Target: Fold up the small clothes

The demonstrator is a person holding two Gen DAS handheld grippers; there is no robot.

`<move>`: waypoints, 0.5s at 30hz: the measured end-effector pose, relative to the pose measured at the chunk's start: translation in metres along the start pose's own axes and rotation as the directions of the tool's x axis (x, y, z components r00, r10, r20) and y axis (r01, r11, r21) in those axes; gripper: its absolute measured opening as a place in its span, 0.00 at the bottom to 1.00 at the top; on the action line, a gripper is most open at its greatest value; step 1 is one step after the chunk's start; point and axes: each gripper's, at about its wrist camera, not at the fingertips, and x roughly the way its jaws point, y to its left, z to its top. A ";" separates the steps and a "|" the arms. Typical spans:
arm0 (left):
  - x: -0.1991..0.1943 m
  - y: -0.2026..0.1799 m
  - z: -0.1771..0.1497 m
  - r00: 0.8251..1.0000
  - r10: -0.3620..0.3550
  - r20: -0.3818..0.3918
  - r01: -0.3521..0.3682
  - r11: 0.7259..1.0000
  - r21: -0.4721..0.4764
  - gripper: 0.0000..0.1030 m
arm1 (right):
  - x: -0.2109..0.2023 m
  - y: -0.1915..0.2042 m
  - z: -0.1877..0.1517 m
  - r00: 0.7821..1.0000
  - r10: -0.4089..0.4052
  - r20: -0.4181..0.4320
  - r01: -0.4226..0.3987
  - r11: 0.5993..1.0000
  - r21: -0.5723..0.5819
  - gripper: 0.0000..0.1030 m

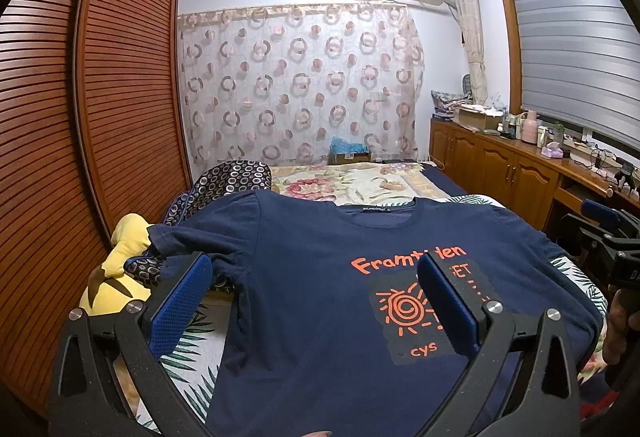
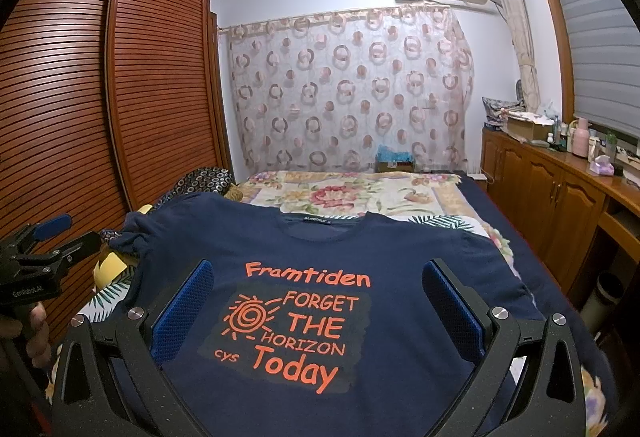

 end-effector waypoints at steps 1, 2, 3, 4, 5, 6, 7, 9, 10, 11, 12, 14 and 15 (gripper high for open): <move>0.000 0.000 0.000 1.000 0.001 0.001 -0.001 1.000 0.001 1.00 | 0.000 0.000 0.000 1.000 0.000 0.000 0.000 1.000 0.000 1.00; 0.000 0.000 0.000 1.000 0.001 0.001 -0.001 1.000 0.002 1.00 | -0.001 0.000 0.000 1.000 0.000 -0.001 0.000 1.000 0.001 1.00; 0.000 -0.001 0.000 1.000 0.002 0.001 -0.002 1.000 0.002 1.00 | 0.000 0.000 0.000 1.000 0.001 -0.001 -0.001 1.000 0.002 1.00; 0.000 0.000 0.000 1.000 0.001 0.002 -0.001 1.000 0.001 1.00 | 0.000 0.000 0.000 1.000 0.000 -0.001 0.000 1.000 0.002 1.00; 0.000 0.000 0.000 1.000 0.001 0.002 -0.001 1.000 0.002 1.00 | 0.000 -0.001 0.000 1.000 0.000 -0.001 0.000 1.000 0.003 1.00; 0.000 -0.001 0.000 1.000 0.001 0.001 -0.001 1.000 0.001 1.00 | 0.000 -0.001 0.000 1.000 0.001 -0.001 -0.001 1.000 0.003 1.00; 0.000 0.000 0.000 1.000 0.001 0.001 -0.001 1.000 0.001 1.00 | 0.000 -0.001 0.000 1.000 0.000 -0.001 0.000 1.000 0.002 1.00; 0.000 -0.001 0.000 1.000 0.001 0.001 -0.001 1.000 0.002 1.00 | 0.000 -0.001 0.000 1.000 0.000 -0.002 0.000 1.000 0.002 1.00; 0.000 -0.001 0.000 1.000 0.001 0.001 -0.001 1.000 0.002 1.00 | 0.000 -0.001 0.000 1.000 0.000 -0.001 0.000 1.000 0.002 1.00; 0.000 -0.001 0.000 1.000 0.002 0.001 -0.002 1.000 0.002 1.00 | 0.000 -0.001 0.000 1.000 0.001 -0.002 -0.001 1.000 0.002 1.00; 0.000 -0.001 0.001 1.000 0.002 0.001 -0.002 1.000 0.002 1.00 | 0.000 -0.001 0.000 1.000 0.001 -0.001 -0.001 1.000 0.002 1.00; 0.000 -0.001 0.000 1.000 0.002 0.001 -0.002 1.000 0.002 1.00 | 0.001 -0.001 0.000 1.000 0.000 -0.002 0.000 1.000 0.003 1.00; 0.000 -0.001 0.001 1.000 0.002 0.001 -0.002 1.000 0.002 1.00 | 0.001 -0.001 0.000 1.000 0.000 -0.001 0.000 1.000 0.003 1.00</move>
